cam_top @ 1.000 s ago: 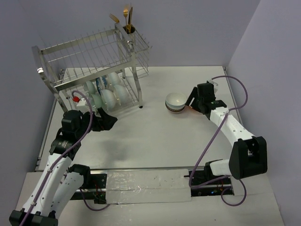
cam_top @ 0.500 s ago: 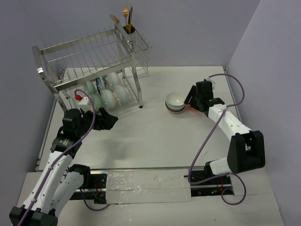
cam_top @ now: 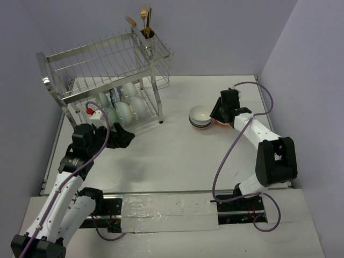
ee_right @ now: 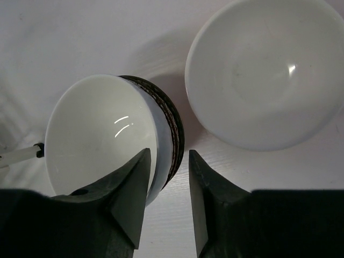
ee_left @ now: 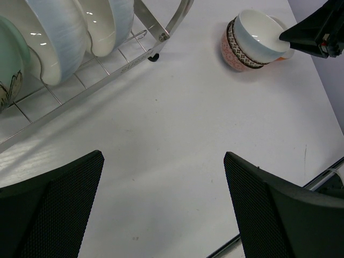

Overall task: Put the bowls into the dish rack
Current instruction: Pick up the bowl from the bowl.

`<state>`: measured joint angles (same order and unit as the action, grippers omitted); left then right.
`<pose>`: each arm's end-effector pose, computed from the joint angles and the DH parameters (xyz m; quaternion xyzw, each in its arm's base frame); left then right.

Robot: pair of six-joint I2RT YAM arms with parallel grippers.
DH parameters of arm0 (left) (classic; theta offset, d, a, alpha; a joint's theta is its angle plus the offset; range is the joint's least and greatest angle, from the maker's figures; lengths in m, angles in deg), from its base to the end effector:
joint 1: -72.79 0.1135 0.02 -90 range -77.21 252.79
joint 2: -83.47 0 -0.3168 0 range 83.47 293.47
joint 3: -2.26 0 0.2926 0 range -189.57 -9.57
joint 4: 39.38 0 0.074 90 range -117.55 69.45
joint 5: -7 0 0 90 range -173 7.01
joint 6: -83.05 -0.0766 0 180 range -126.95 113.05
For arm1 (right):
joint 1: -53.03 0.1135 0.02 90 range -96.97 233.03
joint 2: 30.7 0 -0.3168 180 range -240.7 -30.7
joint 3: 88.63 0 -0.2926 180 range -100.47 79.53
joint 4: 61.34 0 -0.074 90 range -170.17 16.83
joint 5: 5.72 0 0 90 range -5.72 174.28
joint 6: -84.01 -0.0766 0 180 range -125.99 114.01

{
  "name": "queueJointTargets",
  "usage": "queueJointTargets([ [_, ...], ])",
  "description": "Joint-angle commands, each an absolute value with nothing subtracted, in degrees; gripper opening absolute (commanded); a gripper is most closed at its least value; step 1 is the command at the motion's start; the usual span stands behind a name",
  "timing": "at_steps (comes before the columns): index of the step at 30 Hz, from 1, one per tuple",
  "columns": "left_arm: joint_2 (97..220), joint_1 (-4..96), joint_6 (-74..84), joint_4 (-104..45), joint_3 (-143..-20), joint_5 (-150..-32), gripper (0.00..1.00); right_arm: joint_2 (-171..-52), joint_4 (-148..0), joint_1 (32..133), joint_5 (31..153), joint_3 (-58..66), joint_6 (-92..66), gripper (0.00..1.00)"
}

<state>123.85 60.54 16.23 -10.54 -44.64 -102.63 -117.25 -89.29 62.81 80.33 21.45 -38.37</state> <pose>0.1945 -0.0686 0.2965 0.0166 0.8238 -0.3018 0.4796 0.3837 0.0608 0.2404 0.1937 0.9014 0.1091 0.3715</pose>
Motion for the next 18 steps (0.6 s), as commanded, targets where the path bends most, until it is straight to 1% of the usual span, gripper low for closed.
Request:
queueJointTargets([
  [1, 124.07, 60.57, 15.11, -11.91, -45.61, -102.51, 0.99, -117.80, -87.94, 63.32, 80.32, 17.84, -38.60, 0.41],
  [3, 124.16, 60.57, 15.11, -11.91, -45.69, -102.59, 0.99, -118.24, -88.37, 63.49, 80.32, 17.14, -38.34, 0.38],
  [6, 124.42, 60.57, 15.03, -11.91, -45.60, -102.68, 0.99, -119.03, -88.73, 63.84, 80.32, 16.69, -38.16, 0.31],
  [7, 124.51, 60.57, 15.03, -11.91, -45.60, -102.77, 0.99, -119.03, -88.73, 63.84, 80.23, 16.69, -37.99, 0.25],
  [9, 124.69, 60.57, 15.03, -11.82, -45.60, -102.86, 0.99, -119.21, -88.55, 63.93, 80.23, 16.78, -37.81, 0.17],
  [10, 124.95, 60.57, 15.03, -11.82, -45.69, -102.95, 0.99, -119.21, -88.55, 63.93, 80.32, 16.78, -37.72, 0.10],
  [13, 125.13, 60.57, 14.94, -11.73, -45.69, -103.03, 0.99, -119.21, -88.73, 64.02, 80.76, 16.87, -37.37, 0.00],
  [18, 125.39, 60.75, 15.03, -11.82, -45.78, -103.21, 0.99, -116.85, -89.16, 64.63, 80.41, 16.34, -35.45, 0.00],
])
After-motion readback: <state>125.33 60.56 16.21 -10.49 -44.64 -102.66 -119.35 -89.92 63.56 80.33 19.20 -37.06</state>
